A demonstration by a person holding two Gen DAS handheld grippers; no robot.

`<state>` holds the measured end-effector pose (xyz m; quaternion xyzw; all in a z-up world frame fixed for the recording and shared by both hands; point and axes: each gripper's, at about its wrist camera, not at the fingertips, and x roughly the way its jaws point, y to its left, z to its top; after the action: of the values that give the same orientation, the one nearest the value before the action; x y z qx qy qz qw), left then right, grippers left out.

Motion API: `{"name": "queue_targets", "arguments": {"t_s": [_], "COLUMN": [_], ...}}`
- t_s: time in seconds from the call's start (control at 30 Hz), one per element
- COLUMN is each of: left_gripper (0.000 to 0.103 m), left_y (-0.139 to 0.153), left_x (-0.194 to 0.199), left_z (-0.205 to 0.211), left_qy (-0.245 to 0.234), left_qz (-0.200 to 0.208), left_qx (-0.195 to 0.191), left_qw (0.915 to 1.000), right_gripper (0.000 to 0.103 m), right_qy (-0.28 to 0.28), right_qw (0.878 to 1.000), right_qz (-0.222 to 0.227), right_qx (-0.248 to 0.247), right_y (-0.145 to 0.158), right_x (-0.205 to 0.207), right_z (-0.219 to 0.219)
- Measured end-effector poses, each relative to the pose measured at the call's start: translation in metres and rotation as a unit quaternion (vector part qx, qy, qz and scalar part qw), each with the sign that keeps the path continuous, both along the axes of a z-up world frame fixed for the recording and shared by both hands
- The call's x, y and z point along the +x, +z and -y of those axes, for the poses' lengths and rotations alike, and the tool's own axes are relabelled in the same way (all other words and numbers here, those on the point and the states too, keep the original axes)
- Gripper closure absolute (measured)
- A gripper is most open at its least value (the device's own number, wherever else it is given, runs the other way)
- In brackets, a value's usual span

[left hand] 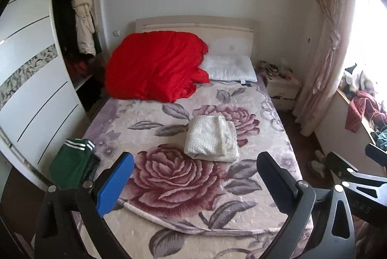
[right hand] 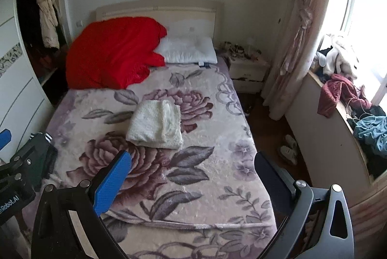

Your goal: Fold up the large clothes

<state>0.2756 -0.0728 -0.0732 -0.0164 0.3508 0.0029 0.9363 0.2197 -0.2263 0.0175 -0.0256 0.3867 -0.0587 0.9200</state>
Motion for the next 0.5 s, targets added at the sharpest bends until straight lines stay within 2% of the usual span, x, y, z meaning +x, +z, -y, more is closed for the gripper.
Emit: {"name": "queue_targets", "arguments": {"t_s": [0.17, 0.3, 0.5], "left_gripper": [0.0, 0.0, 0.0], "left_y": [0.014, 0.022, 0.036], "left_x": [-0.027, -0.042, -0.063], "left_z": [-0.002, 0.0, 0.005], "left_qy": [0.014, 0.026, 0.029], "left_qz": [-0.006, -0.031, -0.015], "left_qx": [0.004, 0.014, 0.022], "left_qw": [0.9999, 0.9991, 0.9992], "right_gripper": [0.0, 0.0, 0.0], "right_qy": [0.007, 0.021, 0.034], "right_qw": [1.0, 1.0, 0.999], "right_qz": [0.005, 0.008, 0.019], "right_qx": [0.009, 0.011, 0.014], "right_y": [0.027, 0.043, 0.065], "right_x": [-0.039, -0.062, -0.086], "right_z": [-0.001, -0.004, -0.003]}}
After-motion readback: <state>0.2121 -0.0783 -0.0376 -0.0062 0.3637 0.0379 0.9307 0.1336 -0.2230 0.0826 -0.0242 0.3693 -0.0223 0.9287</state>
